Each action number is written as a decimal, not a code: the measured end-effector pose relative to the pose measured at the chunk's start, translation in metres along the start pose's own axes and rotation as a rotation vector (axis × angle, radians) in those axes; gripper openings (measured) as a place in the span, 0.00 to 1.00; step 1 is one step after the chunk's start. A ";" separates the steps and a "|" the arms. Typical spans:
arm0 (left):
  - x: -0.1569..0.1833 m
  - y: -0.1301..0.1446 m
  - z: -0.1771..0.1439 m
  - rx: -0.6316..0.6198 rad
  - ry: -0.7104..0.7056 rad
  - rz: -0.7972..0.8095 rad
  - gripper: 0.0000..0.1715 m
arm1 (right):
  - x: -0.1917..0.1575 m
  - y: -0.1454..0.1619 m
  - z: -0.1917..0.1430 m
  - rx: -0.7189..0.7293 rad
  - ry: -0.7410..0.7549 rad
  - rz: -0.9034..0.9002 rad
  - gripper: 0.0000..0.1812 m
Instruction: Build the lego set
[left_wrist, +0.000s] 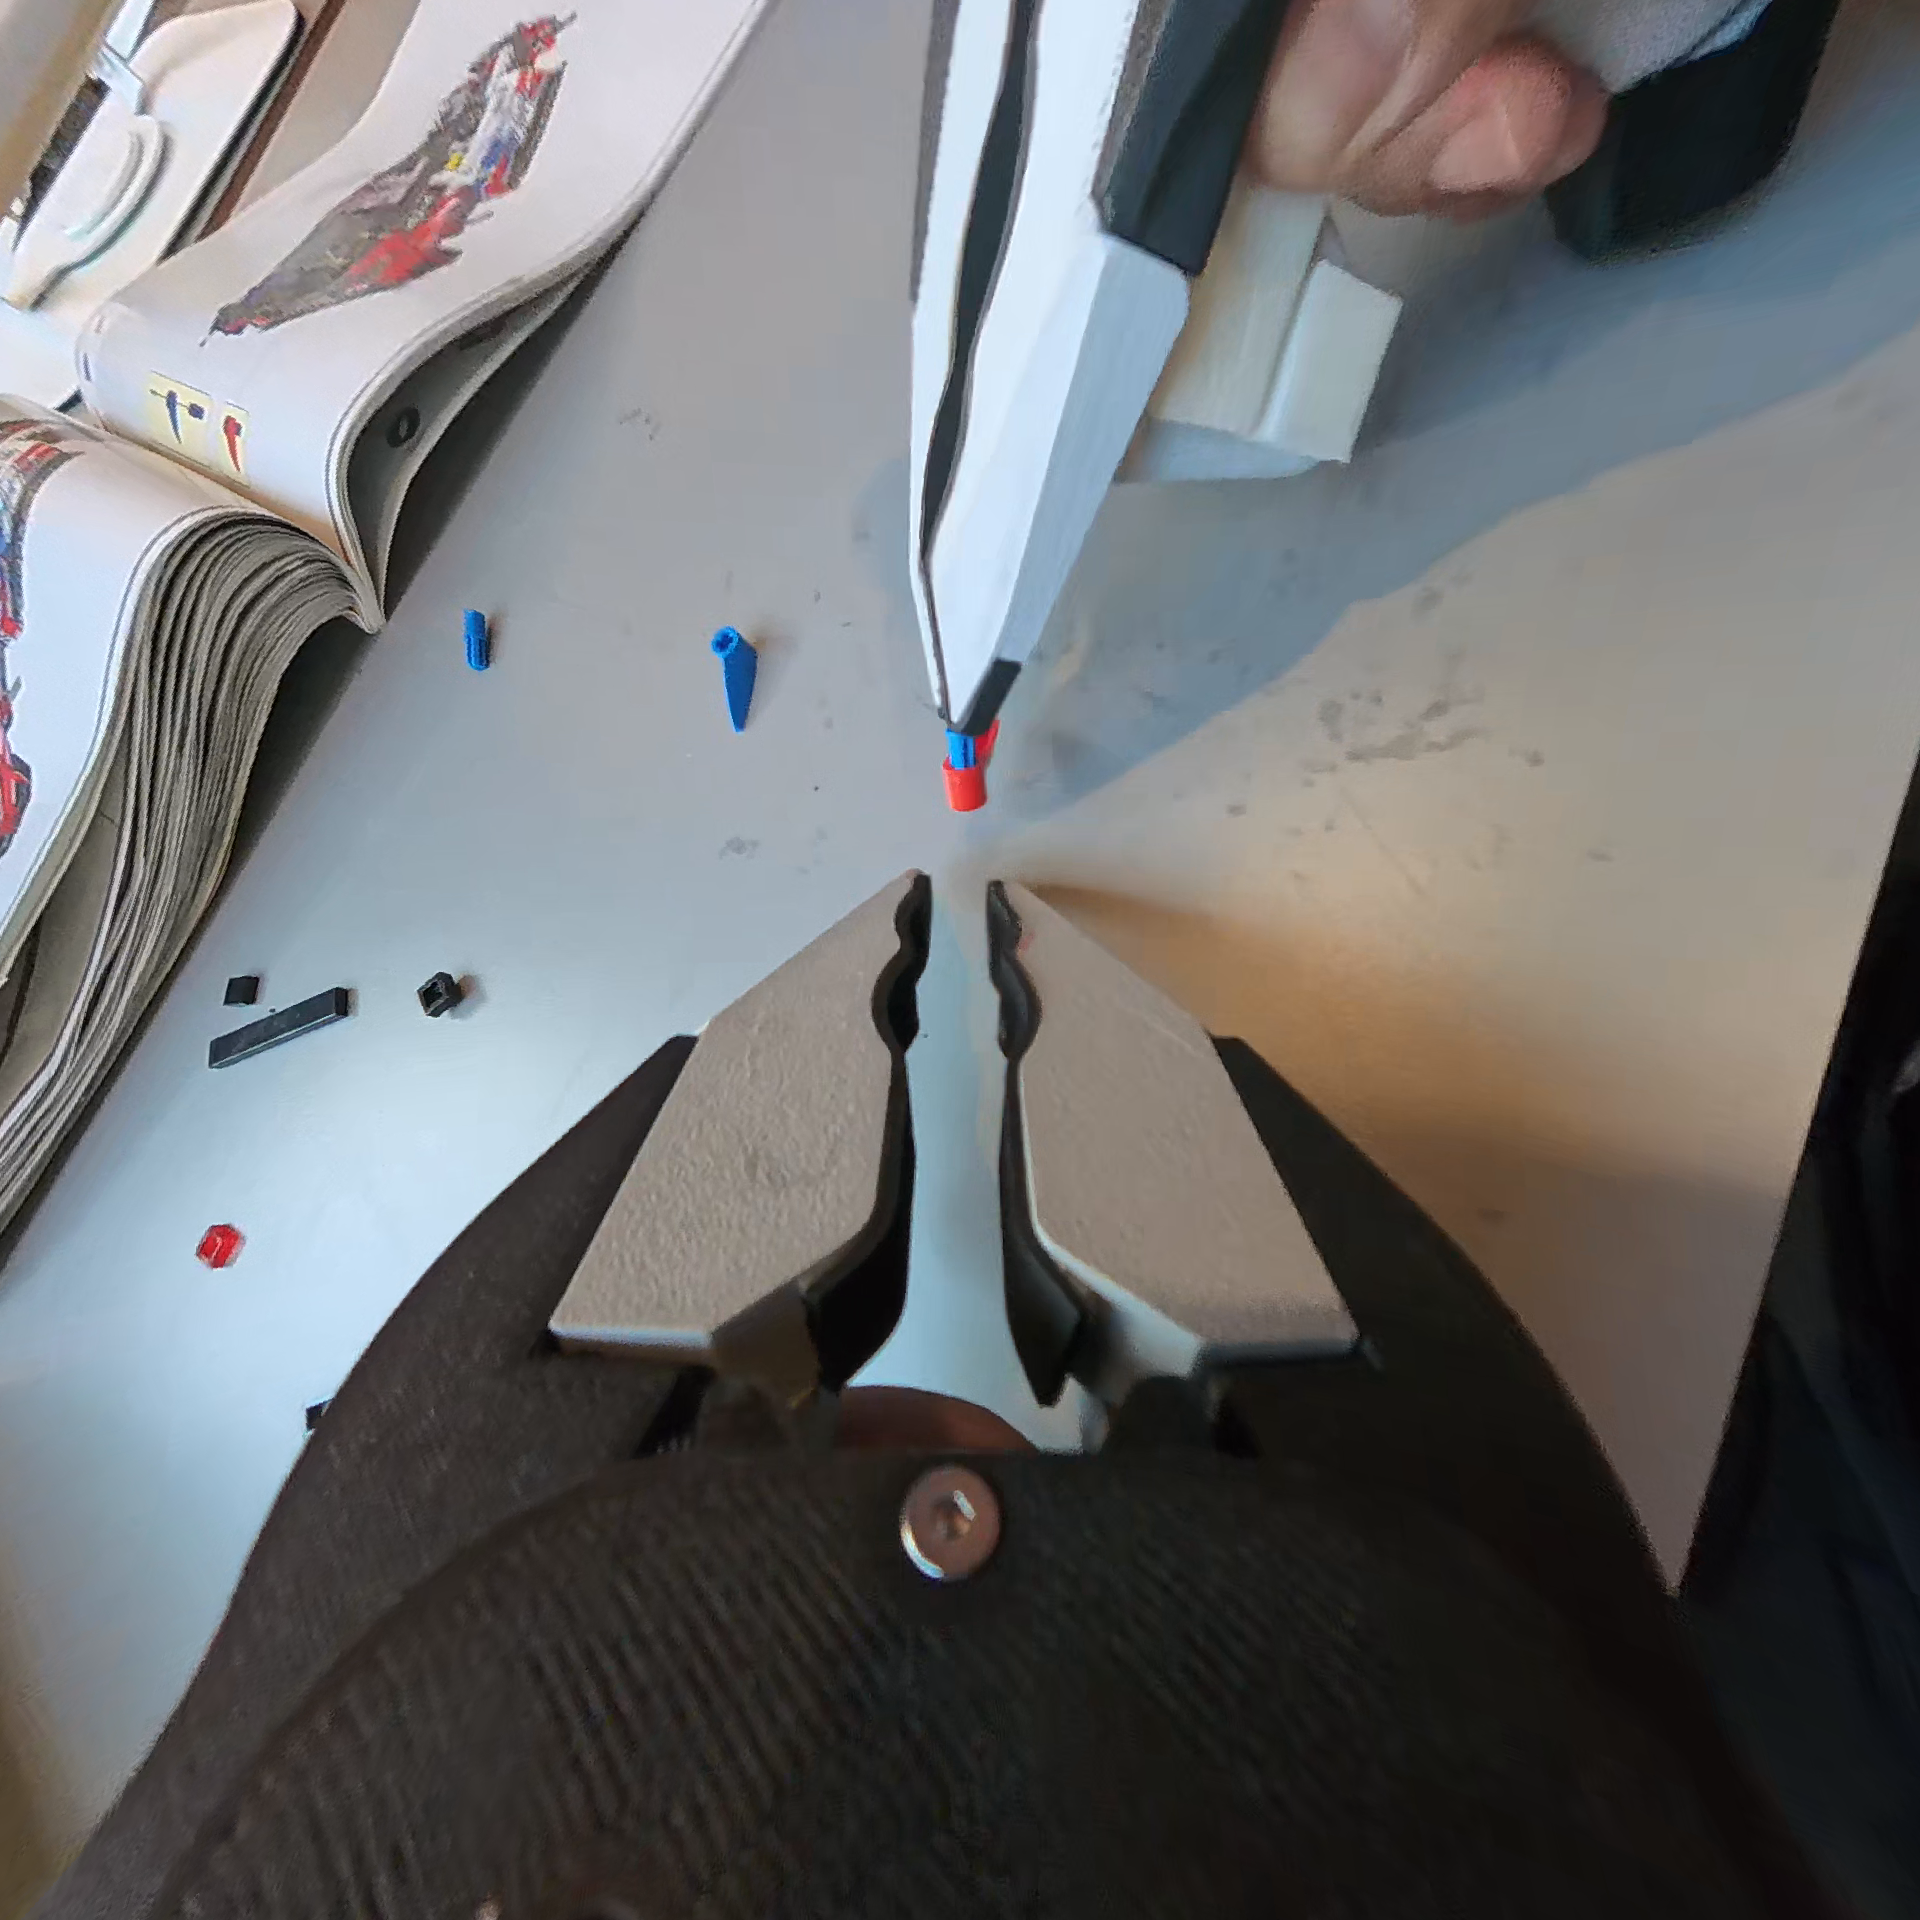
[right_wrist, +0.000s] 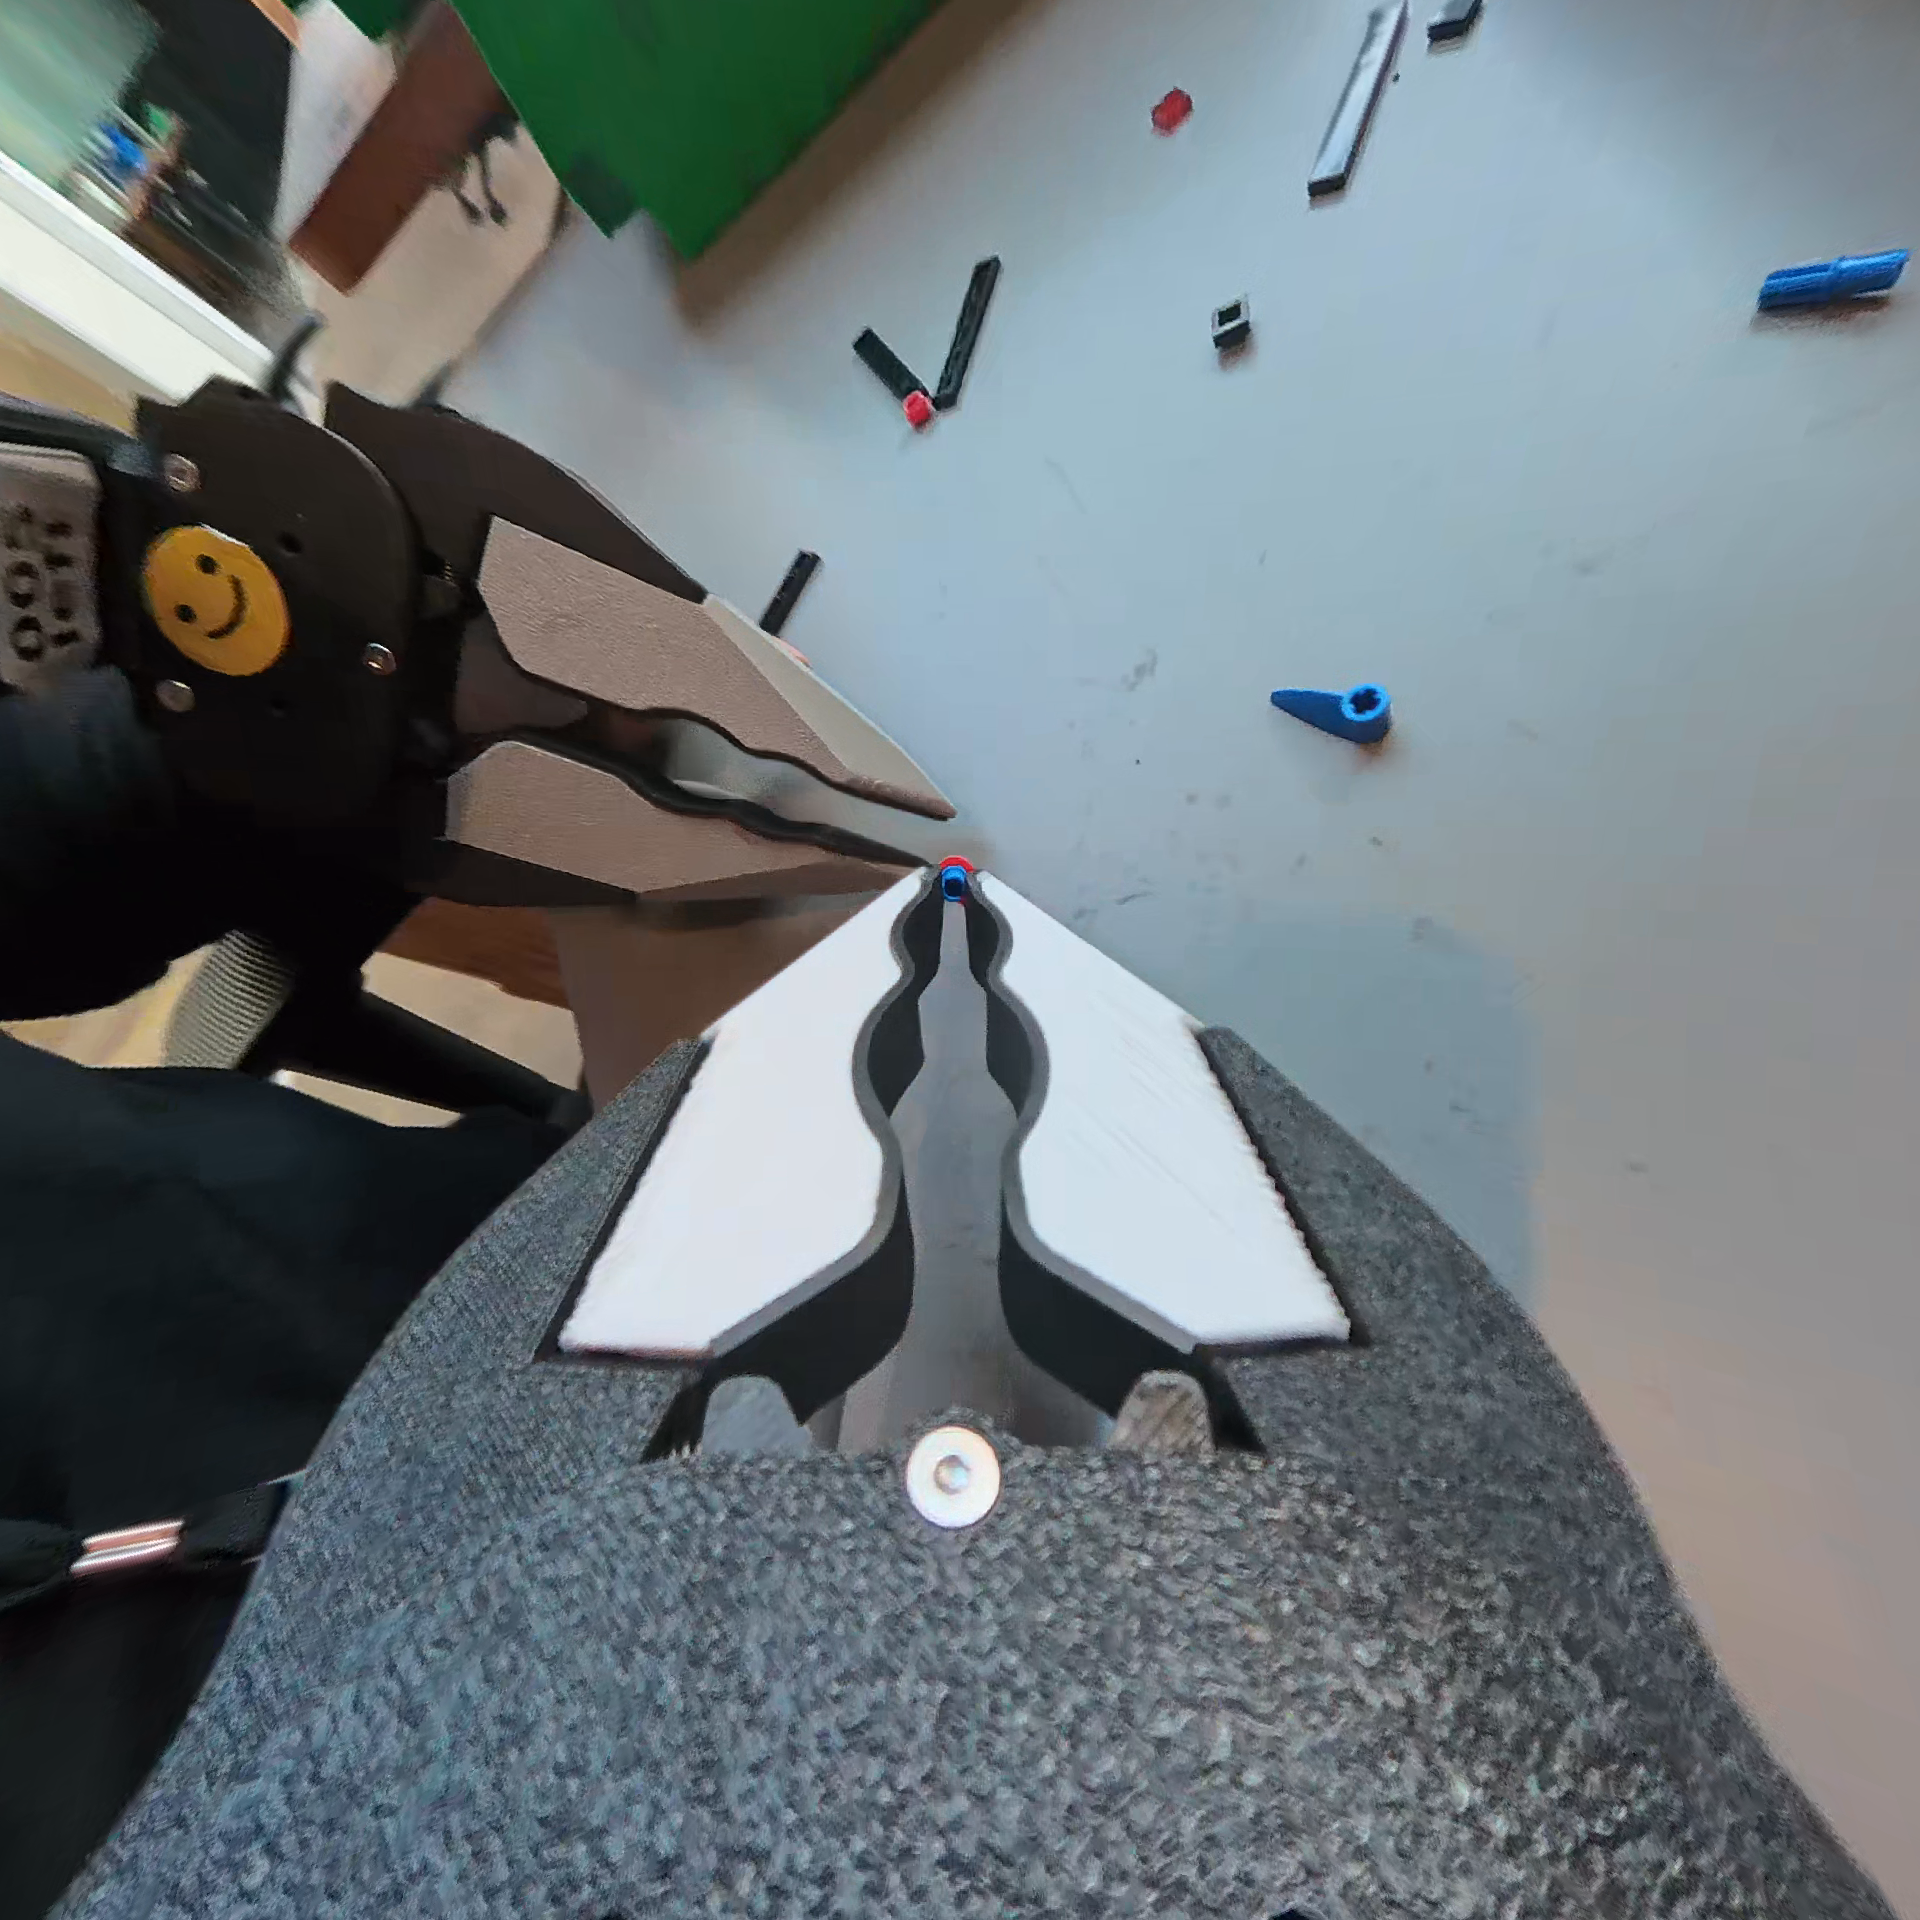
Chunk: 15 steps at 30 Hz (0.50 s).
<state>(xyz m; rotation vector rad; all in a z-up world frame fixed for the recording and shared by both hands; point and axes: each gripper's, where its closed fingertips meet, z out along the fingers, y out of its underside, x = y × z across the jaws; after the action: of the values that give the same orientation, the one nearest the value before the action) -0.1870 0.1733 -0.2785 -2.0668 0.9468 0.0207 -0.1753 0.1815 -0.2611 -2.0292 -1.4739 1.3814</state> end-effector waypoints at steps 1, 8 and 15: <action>0.000 -0.002 -0.001 0.015 0.005 -0.003 0.04 | -0.003 -0.002 -0.002 0.023 -0.034 0.025 0.01; 0.003 -0.012 -0.006 0.082 0.020 0.015 0.06 | -0.013 -0.005 -0.006 0.084 -0.113 0.056 0.01; 0.007 -0.013 -0.003 0.077 0.019 0.052 0.03 | -0.020 -0.001 0.001 0.046 -0.107 0.012 0.01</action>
<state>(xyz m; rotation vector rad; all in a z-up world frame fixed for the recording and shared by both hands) -0.1743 0.1713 -0.2700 -1.9749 0.9975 -0.0079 -0.1776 0.1649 -0.2506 -1.9677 -1.4603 1.5361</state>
